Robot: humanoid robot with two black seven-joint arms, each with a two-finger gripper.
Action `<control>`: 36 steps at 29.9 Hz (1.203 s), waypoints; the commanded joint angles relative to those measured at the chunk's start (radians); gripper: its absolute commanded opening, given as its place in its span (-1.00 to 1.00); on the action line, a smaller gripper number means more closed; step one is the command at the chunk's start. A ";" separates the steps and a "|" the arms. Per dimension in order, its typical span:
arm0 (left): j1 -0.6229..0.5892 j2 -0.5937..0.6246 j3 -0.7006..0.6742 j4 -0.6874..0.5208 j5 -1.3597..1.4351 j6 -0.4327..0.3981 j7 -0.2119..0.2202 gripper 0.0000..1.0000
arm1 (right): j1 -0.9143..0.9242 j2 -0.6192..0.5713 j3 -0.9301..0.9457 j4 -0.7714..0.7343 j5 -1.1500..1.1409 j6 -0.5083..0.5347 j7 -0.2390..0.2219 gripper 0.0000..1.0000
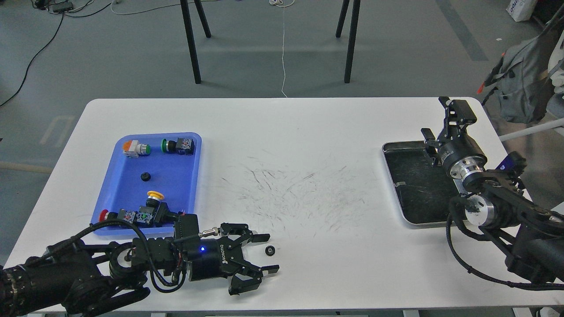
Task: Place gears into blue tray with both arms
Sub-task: 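Close the left hand's fingers around the black gear on the table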
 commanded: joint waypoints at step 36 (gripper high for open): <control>-0.006 -0.025 -0.001 0.080 0.051 0.000 0.000 -0.66 | 0.008 -0.006 -0.004 -0.004 -0.014 -0.002 0.000 0.94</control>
